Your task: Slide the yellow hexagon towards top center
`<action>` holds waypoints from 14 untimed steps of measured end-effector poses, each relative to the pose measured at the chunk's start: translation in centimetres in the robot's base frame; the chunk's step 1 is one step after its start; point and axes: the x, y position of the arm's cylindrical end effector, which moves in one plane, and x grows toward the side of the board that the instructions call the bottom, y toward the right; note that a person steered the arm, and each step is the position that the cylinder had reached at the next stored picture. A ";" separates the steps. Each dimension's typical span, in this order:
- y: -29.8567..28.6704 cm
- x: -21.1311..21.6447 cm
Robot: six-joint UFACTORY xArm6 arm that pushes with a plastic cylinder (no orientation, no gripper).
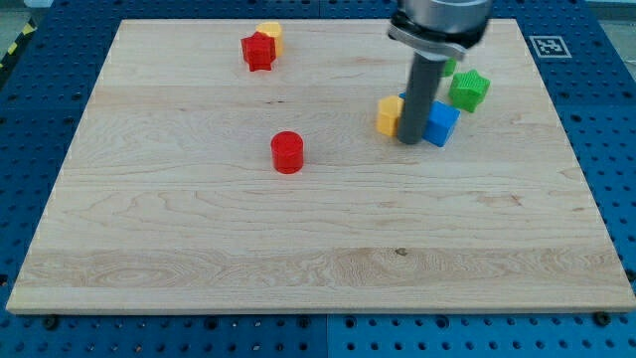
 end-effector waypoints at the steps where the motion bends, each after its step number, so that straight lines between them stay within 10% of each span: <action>1: -4.2 -3.1; 5: -12.4 -9.3; 11: 3.6 -9.7; 14: -7.6 -12.1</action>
